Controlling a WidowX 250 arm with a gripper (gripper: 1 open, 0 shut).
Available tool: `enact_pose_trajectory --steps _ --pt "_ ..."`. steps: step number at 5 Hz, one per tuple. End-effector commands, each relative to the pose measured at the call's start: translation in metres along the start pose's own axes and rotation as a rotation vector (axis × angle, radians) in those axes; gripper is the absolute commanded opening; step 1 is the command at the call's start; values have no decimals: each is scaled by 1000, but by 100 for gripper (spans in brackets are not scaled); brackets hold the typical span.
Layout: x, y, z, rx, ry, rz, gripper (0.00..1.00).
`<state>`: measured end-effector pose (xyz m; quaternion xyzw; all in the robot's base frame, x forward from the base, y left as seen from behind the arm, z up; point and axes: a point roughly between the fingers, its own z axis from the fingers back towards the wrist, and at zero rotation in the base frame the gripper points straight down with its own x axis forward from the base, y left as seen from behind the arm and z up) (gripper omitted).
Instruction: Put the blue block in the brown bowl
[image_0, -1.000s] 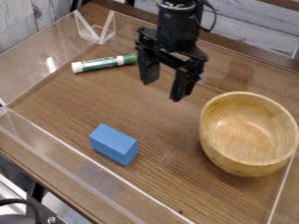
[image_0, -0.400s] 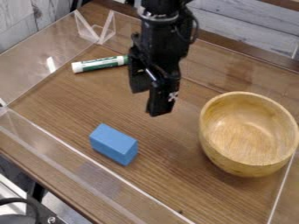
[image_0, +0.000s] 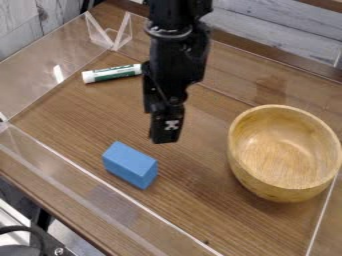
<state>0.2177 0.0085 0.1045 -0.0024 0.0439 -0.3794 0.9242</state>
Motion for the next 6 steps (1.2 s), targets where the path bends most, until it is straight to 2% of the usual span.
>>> enact_pose_trajectory --steps 1,3,6 --pt "-10 4 6 53 -29 -68 100" --pt "-21 5 -8 53 -42 -65 100" --pt "-28 9 -31 52 -48 8 100"
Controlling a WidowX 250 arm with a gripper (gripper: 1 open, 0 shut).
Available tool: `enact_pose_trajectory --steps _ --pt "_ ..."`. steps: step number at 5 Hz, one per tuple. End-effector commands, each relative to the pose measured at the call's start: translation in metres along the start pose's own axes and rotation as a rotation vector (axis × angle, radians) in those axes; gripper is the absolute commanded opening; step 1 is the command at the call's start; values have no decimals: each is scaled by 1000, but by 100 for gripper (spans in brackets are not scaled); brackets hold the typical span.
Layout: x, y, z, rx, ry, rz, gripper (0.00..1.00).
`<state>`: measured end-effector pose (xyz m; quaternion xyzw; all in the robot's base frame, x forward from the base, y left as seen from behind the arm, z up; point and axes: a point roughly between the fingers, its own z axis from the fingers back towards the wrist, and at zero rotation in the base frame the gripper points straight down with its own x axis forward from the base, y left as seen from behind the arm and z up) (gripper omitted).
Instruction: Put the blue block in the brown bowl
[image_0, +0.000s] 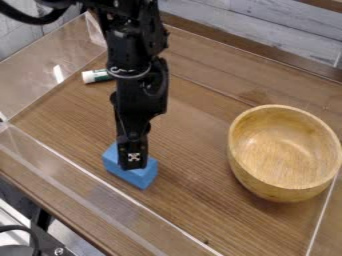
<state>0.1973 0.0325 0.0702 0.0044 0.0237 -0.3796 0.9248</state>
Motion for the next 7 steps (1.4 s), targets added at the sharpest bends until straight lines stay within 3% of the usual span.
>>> enact_pose_trajectory --steps 1,7 --pt "0 6 -1 26 -17 21 100" --pt "-2 11 -32 32 -17 61 100"
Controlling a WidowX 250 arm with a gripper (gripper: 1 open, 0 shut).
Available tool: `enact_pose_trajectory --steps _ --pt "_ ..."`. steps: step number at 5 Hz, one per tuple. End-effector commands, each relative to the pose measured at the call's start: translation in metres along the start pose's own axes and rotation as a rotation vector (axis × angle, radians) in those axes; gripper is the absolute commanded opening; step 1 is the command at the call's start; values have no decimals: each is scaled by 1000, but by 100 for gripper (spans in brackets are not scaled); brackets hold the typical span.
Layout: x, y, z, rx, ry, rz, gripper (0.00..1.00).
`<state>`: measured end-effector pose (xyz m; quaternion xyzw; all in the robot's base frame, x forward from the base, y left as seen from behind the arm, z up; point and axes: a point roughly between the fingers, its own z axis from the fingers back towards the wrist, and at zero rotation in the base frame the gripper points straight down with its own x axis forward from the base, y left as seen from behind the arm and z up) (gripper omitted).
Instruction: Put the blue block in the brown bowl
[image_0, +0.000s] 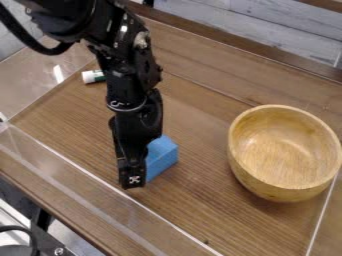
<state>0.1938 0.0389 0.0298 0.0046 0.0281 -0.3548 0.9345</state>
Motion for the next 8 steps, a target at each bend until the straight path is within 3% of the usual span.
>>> enact_pose_trajectory --steps 1,8 --pt "7 9 7 39 -35 2 0" --pt "15 10 15 35 -64 -6 0"
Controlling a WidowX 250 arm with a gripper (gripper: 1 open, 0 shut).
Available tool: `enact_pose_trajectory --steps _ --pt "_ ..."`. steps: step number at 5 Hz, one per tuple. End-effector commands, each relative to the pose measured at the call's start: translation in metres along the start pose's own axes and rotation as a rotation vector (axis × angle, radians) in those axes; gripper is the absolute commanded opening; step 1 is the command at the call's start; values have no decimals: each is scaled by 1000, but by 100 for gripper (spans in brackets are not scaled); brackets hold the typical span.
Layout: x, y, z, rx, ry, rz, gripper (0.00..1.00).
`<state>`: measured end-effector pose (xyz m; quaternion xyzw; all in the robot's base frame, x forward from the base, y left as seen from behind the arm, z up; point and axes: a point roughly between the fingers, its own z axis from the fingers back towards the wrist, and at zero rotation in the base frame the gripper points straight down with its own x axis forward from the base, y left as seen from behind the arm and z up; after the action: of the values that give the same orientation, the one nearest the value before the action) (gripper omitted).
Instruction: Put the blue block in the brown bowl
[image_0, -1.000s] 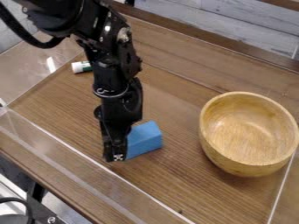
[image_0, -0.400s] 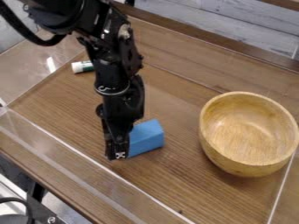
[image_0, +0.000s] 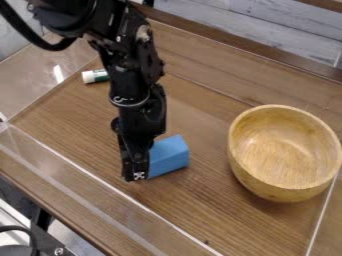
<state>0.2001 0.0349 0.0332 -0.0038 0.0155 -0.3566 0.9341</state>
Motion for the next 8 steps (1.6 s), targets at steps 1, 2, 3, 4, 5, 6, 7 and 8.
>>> enact_pose_trajectory --steps 1,2,3,4,5,6,7,8 --pt "9 9 12 42 -39 -4 0" --pt "11 10 13 42 -43 -6 0" --pt "12 10 14 42 -48 -7 0" --pt "13 10 14 43 -52 -10 0" --pt "14 11 14 44 -58 -12 0" --pt "16 11 13 45 -64 -15 0" --pt "18 11 13 46 -70 -18 0" --pt "20 12 12 47 -75 -21 0"
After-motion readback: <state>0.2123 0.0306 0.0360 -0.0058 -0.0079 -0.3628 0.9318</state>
